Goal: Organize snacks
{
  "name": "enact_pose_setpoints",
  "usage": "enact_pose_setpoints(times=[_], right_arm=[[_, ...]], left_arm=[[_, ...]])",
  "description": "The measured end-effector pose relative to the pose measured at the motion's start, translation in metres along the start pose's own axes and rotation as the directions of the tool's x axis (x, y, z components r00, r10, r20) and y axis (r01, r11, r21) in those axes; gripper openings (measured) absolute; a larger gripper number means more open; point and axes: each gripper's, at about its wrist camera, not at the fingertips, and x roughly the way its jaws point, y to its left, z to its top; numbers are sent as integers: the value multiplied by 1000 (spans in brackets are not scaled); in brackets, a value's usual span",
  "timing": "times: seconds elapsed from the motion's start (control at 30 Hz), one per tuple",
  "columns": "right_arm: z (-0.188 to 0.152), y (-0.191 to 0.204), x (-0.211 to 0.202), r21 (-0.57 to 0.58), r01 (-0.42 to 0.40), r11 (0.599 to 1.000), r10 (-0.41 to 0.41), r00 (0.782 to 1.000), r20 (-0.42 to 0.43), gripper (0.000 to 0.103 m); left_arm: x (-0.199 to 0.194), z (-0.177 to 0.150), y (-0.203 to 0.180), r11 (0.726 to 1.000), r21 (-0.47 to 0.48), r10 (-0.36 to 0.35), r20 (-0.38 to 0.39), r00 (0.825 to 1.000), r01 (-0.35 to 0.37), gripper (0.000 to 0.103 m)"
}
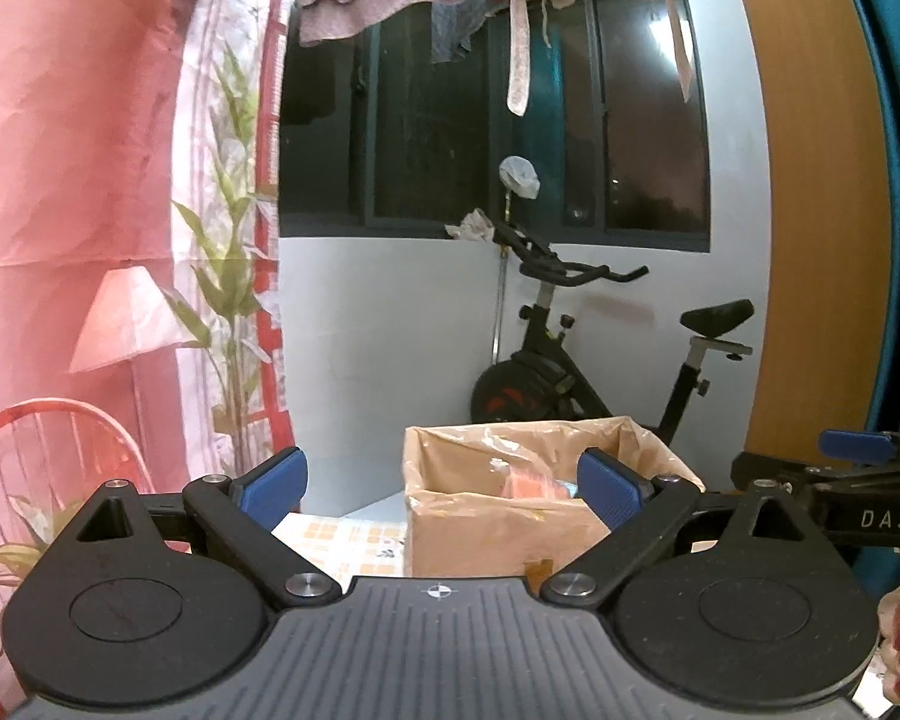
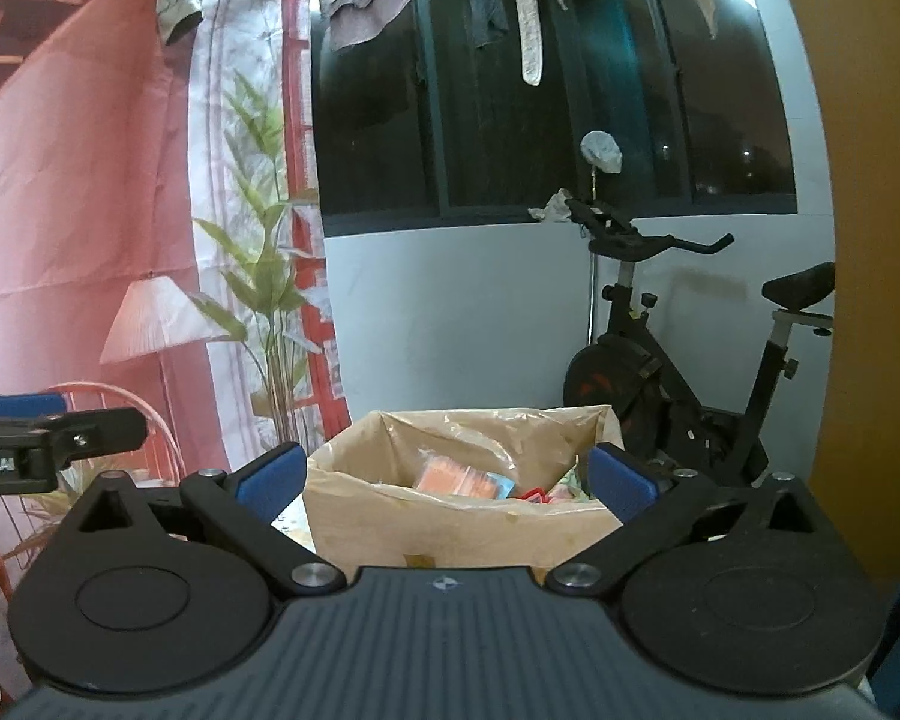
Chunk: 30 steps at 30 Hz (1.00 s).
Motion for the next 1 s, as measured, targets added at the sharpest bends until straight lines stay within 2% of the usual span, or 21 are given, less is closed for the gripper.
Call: enact_pose_setpoints(times=[0.3,1.0], right_arm=[[-2,-1,-6,-11,21,1000,-21,1000,2,102],[-3,0,-7,-12,24,1000,-24,1000,4,102]], left_arm=[[-3,2,2,999,2,52,7,999,-52,98],[-5,1,6,998,-9,62,9,998,-62,98]])
